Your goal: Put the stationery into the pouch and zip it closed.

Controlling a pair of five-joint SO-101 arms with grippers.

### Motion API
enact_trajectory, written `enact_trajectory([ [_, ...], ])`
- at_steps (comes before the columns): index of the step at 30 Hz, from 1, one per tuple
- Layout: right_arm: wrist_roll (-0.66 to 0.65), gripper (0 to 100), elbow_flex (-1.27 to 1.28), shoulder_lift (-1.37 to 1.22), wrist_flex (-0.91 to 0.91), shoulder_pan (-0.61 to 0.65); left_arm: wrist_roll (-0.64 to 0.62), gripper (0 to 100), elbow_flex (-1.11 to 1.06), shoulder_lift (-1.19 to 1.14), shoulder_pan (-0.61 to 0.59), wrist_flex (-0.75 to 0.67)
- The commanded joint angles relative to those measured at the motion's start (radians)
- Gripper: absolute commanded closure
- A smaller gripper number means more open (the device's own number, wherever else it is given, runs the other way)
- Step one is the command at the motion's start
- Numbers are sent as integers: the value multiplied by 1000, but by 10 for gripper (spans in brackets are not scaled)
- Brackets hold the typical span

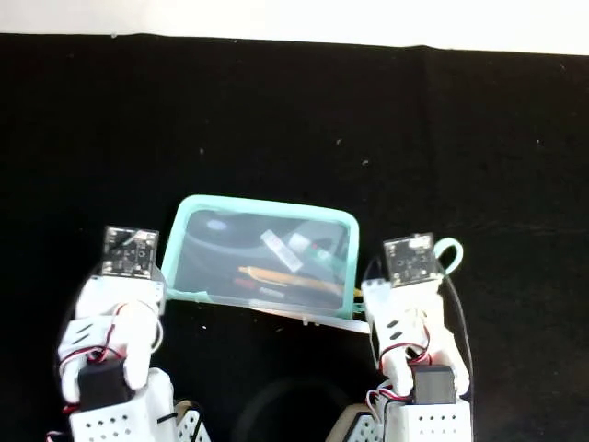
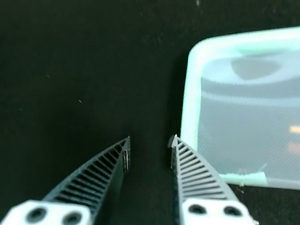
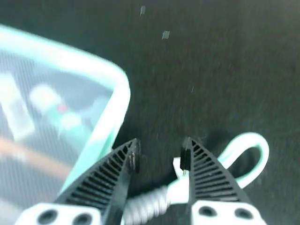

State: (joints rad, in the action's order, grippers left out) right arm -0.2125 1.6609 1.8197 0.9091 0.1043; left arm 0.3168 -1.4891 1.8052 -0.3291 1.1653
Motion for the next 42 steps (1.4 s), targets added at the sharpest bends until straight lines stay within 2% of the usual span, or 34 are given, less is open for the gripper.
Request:
enact_trajectory([
  [1, -15, 841, -91, 7, 59, 1, 6, 843, 71, -2, -12, -25],
  [7, -20, 841, -249, 5, 226, 1, 21, 842, 177, -4, -8, 9],
  [10, -20, 841, -352, 5, 318, 1, 126, 842, 234, -4, -8, 78],
  [13, -23, 841, -438, -36, 383, -2, 155, 842, 291, -4, -8, 127],
  [17, -114, 841, -521, -239, 389, -4, 155, 842, 363, -4, -8, 149],
  [25, -118, 841, -943, -745, 481, -4, 155, 842, 449, -5, -8, 155],
  [29, -118, 841, -1136, -943, 590, -4, 153, 842, 453, -10, -8, 155],
  [32, -81, 841, -1251, -1067, 676, -4, 152, 842, 455, -79, -8, 155],
  [35, -15, 841, -1334, -1147, 688, -4, 152, 842, 472, -196, -8, 155],
  [39, -23, 841, -1366, -1176, 687, -2, 152, 842, 576, -358, -7, 170],
  [42, -49, 841, -1360, -1176, 690, -4, 152, 842, 677, -492, 53, 261],
])
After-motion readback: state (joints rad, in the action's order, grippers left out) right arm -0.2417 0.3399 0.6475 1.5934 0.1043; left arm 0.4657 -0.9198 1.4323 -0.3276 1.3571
